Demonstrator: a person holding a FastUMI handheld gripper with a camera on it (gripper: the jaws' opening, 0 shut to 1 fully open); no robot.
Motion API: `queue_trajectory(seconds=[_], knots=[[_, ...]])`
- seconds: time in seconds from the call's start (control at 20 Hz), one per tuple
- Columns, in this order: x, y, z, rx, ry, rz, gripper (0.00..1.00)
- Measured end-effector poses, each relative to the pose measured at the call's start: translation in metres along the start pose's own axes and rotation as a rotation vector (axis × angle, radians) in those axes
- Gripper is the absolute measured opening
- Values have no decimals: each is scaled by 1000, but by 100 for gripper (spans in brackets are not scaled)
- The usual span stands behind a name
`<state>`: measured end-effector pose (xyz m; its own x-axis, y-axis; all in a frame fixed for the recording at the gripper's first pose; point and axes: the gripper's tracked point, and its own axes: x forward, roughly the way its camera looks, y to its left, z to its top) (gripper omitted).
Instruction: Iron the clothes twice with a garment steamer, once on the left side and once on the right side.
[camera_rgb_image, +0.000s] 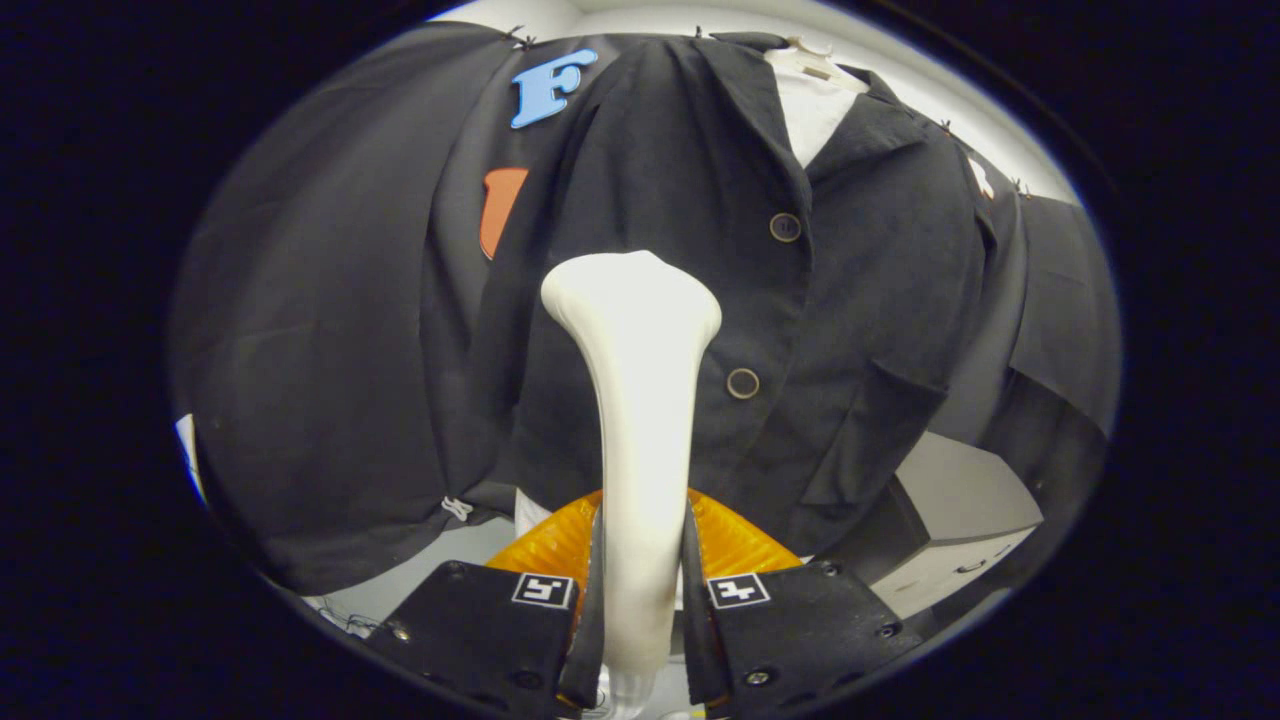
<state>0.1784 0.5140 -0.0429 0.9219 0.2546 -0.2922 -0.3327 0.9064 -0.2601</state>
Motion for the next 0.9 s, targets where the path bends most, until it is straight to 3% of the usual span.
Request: queue_trajectory(seconds=[0.9], knots=[[34, 14, -111, -41, 172, 49, 36]])
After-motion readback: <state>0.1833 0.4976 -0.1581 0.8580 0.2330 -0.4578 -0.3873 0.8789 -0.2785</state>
